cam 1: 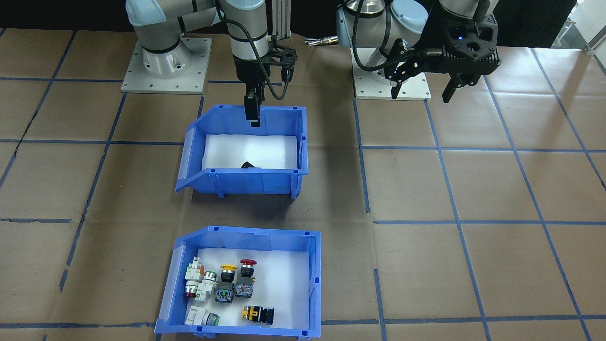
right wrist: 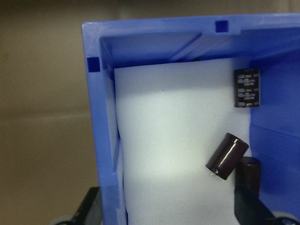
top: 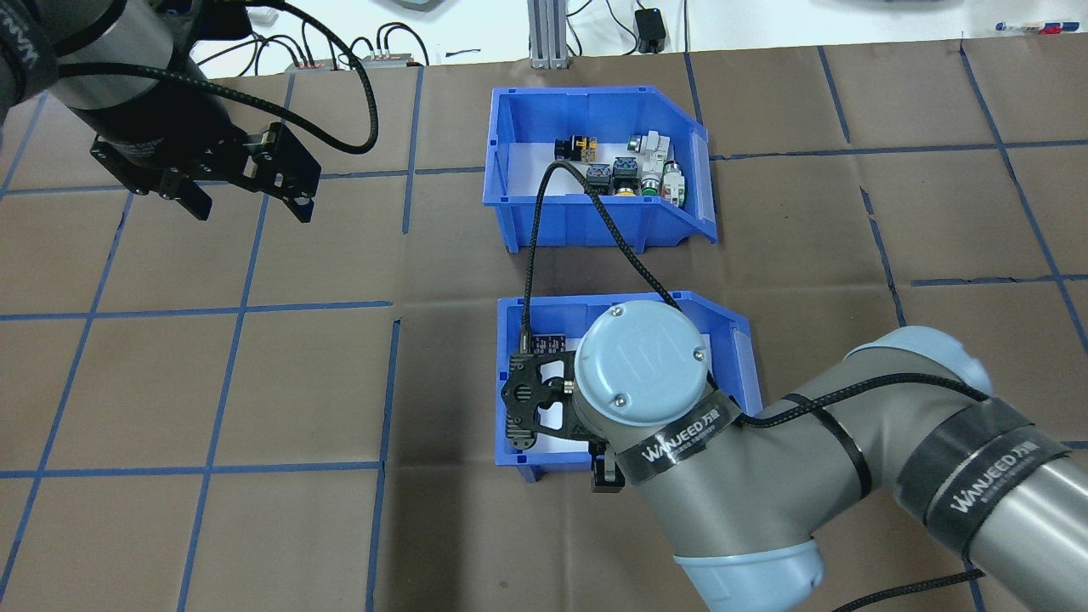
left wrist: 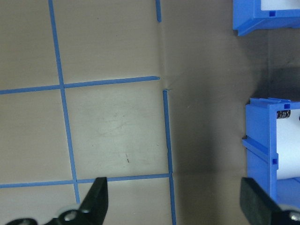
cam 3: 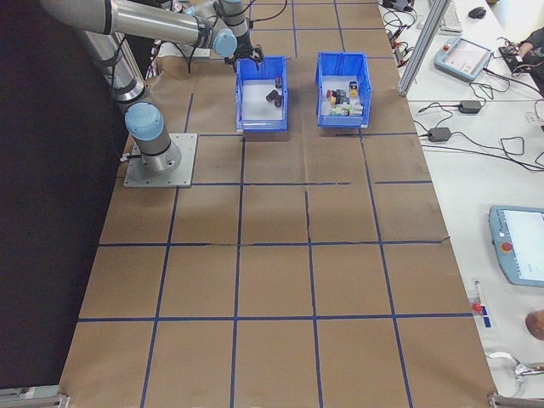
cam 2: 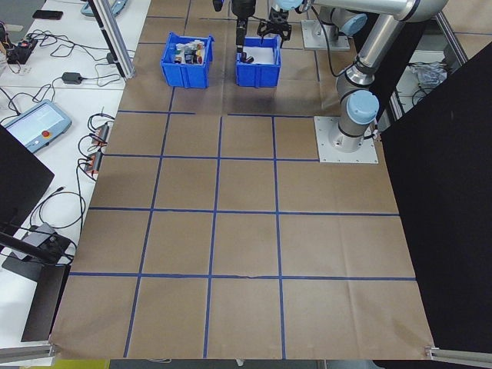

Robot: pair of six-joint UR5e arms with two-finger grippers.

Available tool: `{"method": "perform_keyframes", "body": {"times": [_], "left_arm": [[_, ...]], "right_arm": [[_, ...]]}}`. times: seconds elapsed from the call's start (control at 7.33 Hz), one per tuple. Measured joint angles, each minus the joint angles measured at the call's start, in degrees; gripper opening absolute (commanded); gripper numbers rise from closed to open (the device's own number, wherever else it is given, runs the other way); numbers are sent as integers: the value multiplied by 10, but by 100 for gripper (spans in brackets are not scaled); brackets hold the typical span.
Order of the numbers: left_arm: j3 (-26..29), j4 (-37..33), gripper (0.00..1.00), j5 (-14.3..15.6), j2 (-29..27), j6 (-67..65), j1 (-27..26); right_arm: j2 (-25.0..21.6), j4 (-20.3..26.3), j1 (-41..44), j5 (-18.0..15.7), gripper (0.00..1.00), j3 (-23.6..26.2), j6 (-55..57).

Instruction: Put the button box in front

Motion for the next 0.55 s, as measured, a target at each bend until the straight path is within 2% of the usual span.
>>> {"method": "perform_keyframes", "body": {"times": [0.27,0.55], "left_arm": [[-2,-1,100,0,0,-1,0],[-3,-2,100,0,0,-1,-1]], "right_arm": [[-16,79,-75,4,100,-57,35],[-17,139,-163,6,100,-116,69]]}}
